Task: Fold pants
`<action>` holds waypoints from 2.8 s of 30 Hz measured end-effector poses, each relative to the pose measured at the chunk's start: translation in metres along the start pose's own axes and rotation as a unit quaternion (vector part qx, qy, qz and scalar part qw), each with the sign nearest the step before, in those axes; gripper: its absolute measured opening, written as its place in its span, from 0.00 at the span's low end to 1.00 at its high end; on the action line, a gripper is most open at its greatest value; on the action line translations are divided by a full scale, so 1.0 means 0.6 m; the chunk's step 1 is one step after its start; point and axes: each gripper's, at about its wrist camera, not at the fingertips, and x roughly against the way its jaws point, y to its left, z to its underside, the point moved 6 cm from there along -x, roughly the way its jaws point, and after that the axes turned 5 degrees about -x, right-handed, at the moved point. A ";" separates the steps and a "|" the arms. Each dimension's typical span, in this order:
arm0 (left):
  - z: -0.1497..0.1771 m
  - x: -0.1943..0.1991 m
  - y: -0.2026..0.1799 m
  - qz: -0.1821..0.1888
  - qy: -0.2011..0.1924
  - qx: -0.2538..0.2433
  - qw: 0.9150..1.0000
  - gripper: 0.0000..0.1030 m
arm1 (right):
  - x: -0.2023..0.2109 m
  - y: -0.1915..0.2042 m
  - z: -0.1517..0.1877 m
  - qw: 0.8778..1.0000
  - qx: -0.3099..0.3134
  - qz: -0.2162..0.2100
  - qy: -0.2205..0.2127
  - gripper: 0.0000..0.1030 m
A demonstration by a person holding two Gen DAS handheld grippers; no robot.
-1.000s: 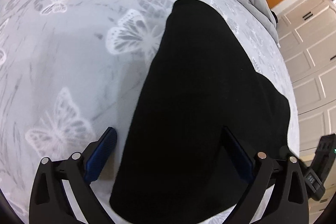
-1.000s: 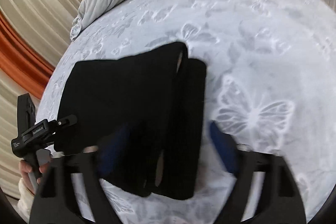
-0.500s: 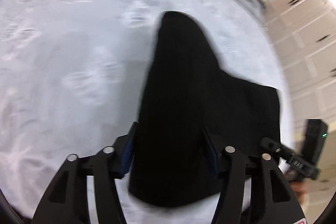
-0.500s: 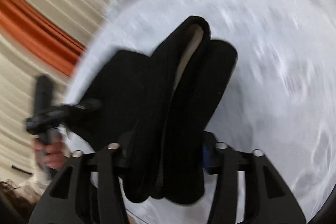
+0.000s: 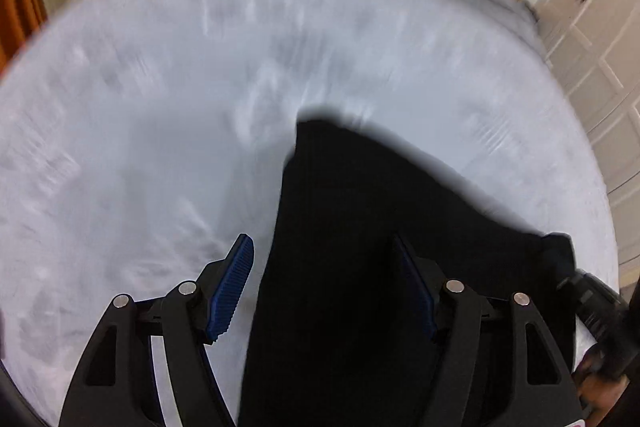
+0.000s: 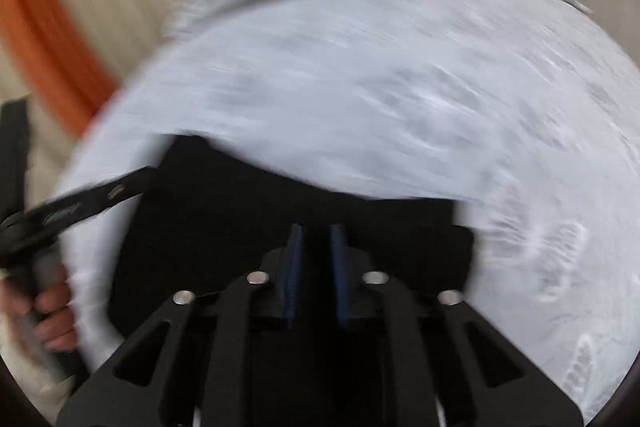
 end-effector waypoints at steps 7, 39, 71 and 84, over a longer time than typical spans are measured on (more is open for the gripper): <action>-0.021 0.060 0.005 -0.044 -0.053 -0.027 0.997 0.68 | 0.021 0.027 0.010 0.999 0.043 0.016 -0.006 0.00; 0.068 0.101 -0.052 -0.100 -0.071 -0.121 0.985 0.74 | 0.081 0.048 0.050 0.997 0.064 0.020 -0.049 0.06; 0.089 0.158 0.010 -0.124 -0.093 -0.124 0.980 0.82 | 0.086 -0.020 0.124 0.999 0.001 -0.040 0.012 0.37; 0.100 0.133 -0.008 -0.124 -0.069 -0.142 0.980 0.82 | 0.092 -0.028 0.114 1.000 0.024 0.009 -0.009 0.36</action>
